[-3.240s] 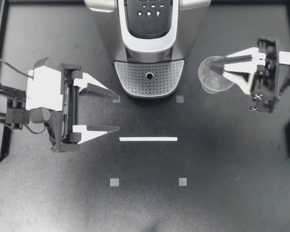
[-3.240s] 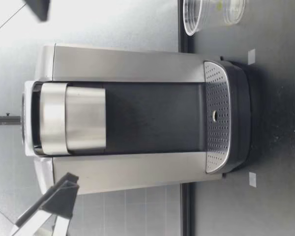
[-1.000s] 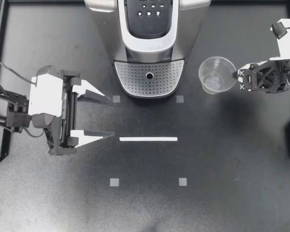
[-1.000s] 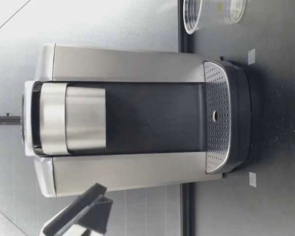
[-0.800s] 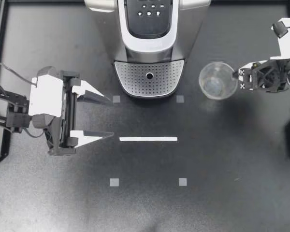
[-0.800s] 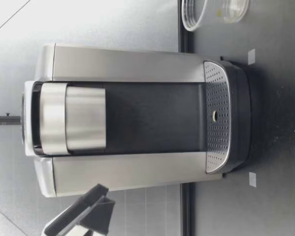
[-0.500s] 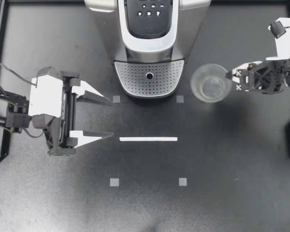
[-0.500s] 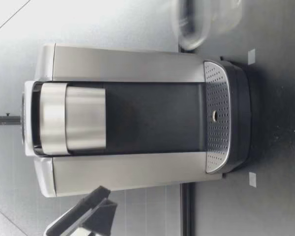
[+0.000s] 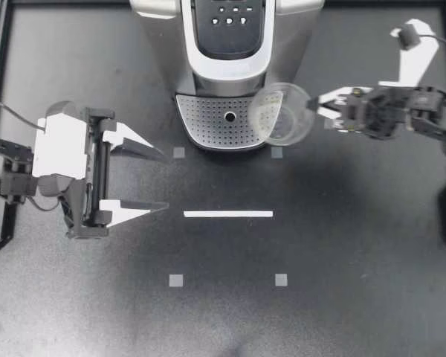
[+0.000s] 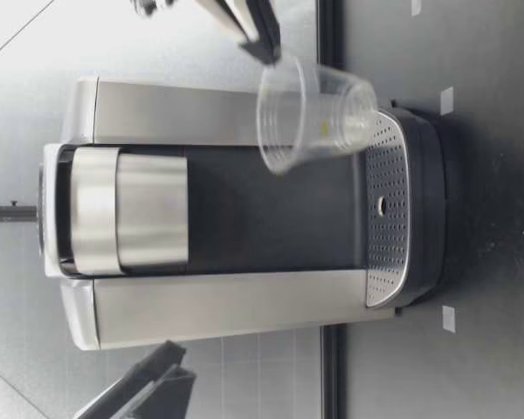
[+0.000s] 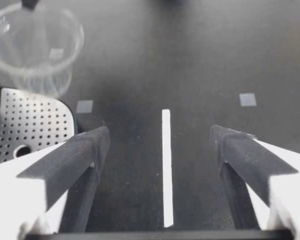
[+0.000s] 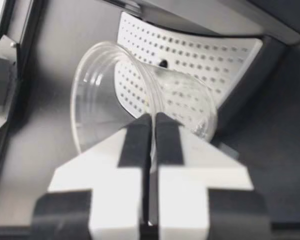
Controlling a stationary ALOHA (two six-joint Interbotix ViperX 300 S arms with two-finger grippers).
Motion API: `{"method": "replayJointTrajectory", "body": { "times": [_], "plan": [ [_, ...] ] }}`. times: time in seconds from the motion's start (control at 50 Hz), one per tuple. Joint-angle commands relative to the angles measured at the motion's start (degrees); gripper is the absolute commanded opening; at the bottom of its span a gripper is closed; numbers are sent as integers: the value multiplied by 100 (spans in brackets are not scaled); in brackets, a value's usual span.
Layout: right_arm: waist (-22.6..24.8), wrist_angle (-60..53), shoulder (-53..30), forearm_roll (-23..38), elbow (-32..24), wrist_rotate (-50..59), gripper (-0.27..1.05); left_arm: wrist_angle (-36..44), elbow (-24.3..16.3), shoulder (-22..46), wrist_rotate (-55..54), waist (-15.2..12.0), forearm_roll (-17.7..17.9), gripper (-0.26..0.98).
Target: Place the coffee capsule inside the capsule container, then place the cup onto the center of the cup tray, then push the 'Hot Water' and 'Travel Mug' buttons.
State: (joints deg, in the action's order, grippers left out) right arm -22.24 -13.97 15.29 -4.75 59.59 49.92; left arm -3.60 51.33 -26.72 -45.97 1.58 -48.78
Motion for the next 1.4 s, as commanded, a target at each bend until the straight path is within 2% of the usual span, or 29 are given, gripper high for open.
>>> {"method": "replayJointTrajectory", "body": {
  "times": [0.0, 0.22, 0.5, 1.38],
  "plan": [
    [35, -123, -193, 9, -316, 0, 7, 53, -53, -88, 0, -18, 9, 73],
    [35, -185, -598, 105, -729, 0, 7, 141, -18, -97, -9, -26, 0, 73],
    [97, -193, -932, 114, -993, 0, 7, 149, -18, -97, -9, -18, 9, 73],
    [114, -176, -1354, 97, -1310, 18, 7, 149, 26, -105, -9, -18, 0, 73]
  ]
}}
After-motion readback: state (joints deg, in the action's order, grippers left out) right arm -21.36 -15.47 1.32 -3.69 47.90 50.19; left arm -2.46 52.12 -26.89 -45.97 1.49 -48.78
